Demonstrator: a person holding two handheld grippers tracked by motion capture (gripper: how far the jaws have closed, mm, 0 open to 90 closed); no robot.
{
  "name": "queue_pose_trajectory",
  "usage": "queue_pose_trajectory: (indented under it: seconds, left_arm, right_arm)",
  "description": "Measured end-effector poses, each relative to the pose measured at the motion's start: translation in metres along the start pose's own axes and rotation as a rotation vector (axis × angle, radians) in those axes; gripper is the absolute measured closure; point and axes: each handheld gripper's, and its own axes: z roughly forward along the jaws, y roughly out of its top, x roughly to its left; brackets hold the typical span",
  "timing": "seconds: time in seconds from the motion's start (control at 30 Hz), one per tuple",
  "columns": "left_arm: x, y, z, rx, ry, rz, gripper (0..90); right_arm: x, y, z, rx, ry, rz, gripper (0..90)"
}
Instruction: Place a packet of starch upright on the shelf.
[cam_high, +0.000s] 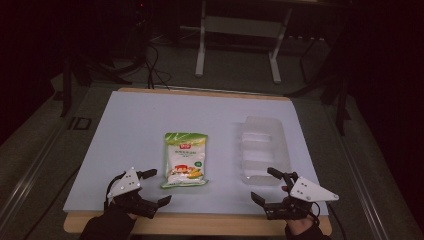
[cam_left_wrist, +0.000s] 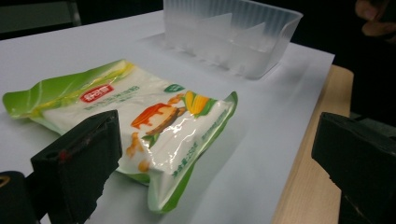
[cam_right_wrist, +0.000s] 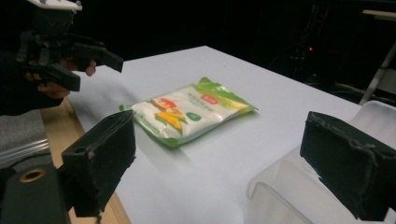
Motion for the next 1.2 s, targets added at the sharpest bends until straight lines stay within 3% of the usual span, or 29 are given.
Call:
queue_pose_trajectory:
  seconds: [0.17, 0.27, 0.47, 0.67, 0.8, 0.83, 0.93, 1.1, 1.2]
  left_arm:
    - [0.0, 0.0, 0.001, 0.02, 0.018, 0.012, 2.2]
    - [-0.001, 0.0, 0.001, 0.027, 0.015, 0.021, 2.2]
    - [-0.002, 0.001, 0.008, 0.063, -0.024, 0.033, 2.2]
    - [-0.006, 0.005, 0.016, 0.087, -0.067, 0.021, 2.3]
    - [-0.009, 0.008, 0.017, 0.087, -0.087, 0.028, 2.2]
    - [-0.014, 0.016, 0.017, 0.079, -0.125, 0.037, 2.5]
    - [-0.018, 0.024, 0.016, 0.075, -0.149, 0.057, 3.1]
    - [-0.018, 0.032, 0.018, 0.062, -0.167, 0.044, 3.1]
    - [-0.016, 0.038, 0.018, 0.061, -0.162, 0.052, 3.1]
  right_arm:
    - [-0.002, 0.001, -0.001, -0.02, -0.023, 0.027, 10.1]
    - [-0.002, 0.001, -0.001, -0.01, -0.003, 0.033, 10.1]
    - [-0.002, 0.004, -0.002, 0.009, 0.022, 0.031, 10.2]
    - [0.004, 0.005, -0.001, 0.02, -0.062, -0.06, 10.4]
    - [0.006, 0.006, -0.002, 0.01, -0.053, -0.048, 10.3]
    - [0.007, 0.007, -0.003, 0.003, -0.05, -0.045, 10.3]
    - [0.008, 0.009, -0.004, -0.014, -0.034, -0.038, 10.3]
    - [0.009, 0.01, -0.006, -0.029, -0.006, -0.04, 10.3]
    - [0.01, 0.01, -0.006, -0.013, -0.023, -0.044, 10.3]
